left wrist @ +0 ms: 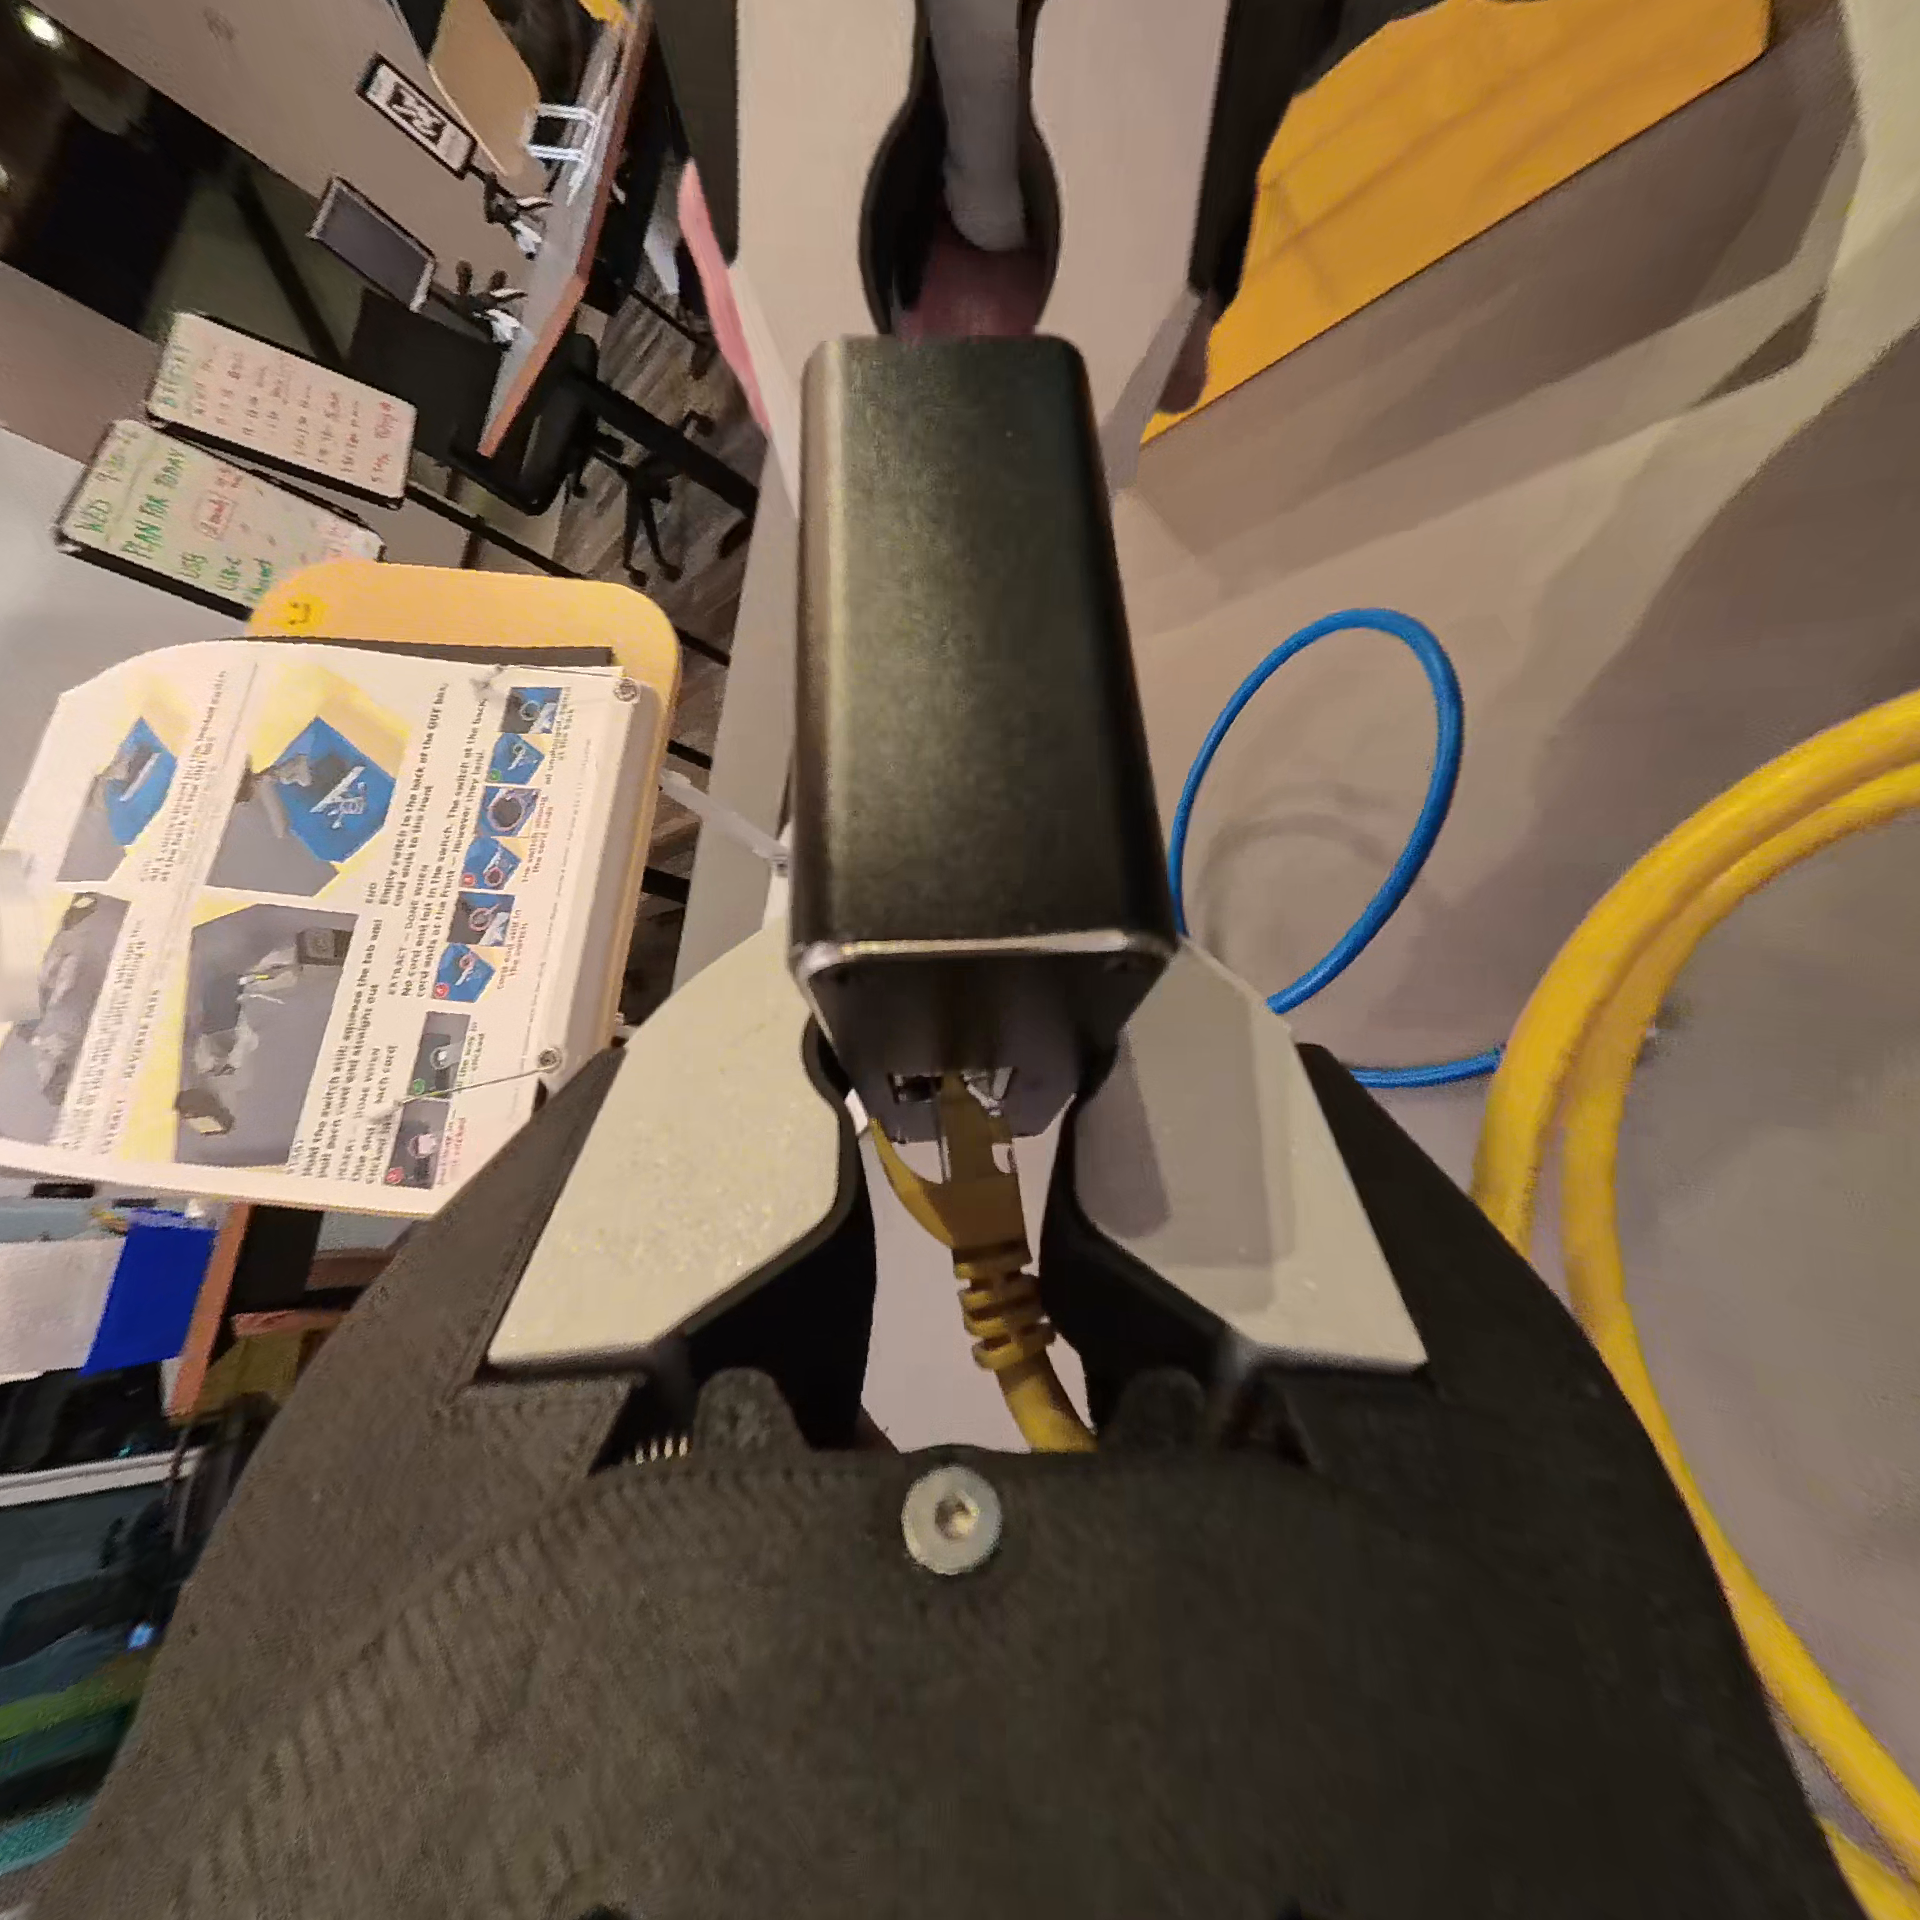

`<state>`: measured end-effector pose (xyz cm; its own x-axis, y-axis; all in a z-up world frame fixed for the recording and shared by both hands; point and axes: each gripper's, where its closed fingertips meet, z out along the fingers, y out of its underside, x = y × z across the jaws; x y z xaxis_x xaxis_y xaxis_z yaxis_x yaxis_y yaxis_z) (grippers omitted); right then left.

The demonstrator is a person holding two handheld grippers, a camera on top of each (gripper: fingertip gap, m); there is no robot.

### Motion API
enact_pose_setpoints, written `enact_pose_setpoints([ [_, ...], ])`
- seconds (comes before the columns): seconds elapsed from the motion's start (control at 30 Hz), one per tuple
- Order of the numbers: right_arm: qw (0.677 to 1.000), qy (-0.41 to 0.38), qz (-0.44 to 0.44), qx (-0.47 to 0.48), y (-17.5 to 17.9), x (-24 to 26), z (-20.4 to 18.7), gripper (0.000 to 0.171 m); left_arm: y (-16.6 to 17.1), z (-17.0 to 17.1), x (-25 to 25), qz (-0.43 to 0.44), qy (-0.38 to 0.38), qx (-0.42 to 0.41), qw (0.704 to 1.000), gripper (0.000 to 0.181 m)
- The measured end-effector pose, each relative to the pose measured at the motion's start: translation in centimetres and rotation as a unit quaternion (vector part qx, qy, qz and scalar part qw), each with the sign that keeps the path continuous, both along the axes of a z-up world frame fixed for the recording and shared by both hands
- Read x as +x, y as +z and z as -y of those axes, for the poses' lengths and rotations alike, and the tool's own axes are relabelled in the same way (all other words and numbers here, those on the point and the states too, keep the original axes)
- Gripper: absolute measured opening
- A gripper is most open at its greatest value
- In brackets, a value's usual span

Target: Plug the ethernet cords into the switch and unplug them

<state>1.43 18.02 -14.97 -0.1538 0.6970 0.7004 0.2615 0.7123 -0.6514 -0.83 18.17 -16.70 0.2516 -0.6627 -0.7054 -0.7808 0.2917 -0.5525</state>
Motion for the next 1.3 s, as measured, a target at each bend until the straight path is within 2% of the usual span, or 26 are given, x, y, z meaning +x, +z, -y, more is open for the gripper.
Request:
enact_pose_setpoints([
  [0.23,0.999,0.024,0.019,0.035,0.2,-0.7,1.0,0.012,0.0,0.8,-0.2,-0.002,-0.013,-0.033,0.999,0.035],
  [0.8,0.993,0.049,0.089,0.060,0.0,-0.6,1.5,0.007,0.2,1.2,0.0,0.005,-0.028,-0.034,0.999,0.035],
  [1.03,0.988,0.065,0.134,0.049,-0.5,-0.3,1.6,0.005,-0.2,1.1,0.3,0.026,-0.037,-0.041,0.998,0.034],
  [1.17,0.985,0.099,0.139,0.004,-0.4,-0.2,2.0,0.004,-0.3,1.2,0.4,0.043,-0.046,-0.051,0.997,0.034],
  [1.3,0.986,0.082,0.145,0.024,-0.3,-0.1,1.5,0.004,-0.3,0.8,0.5,0.066,-0.046,-0.055,0.995,0.035],
])
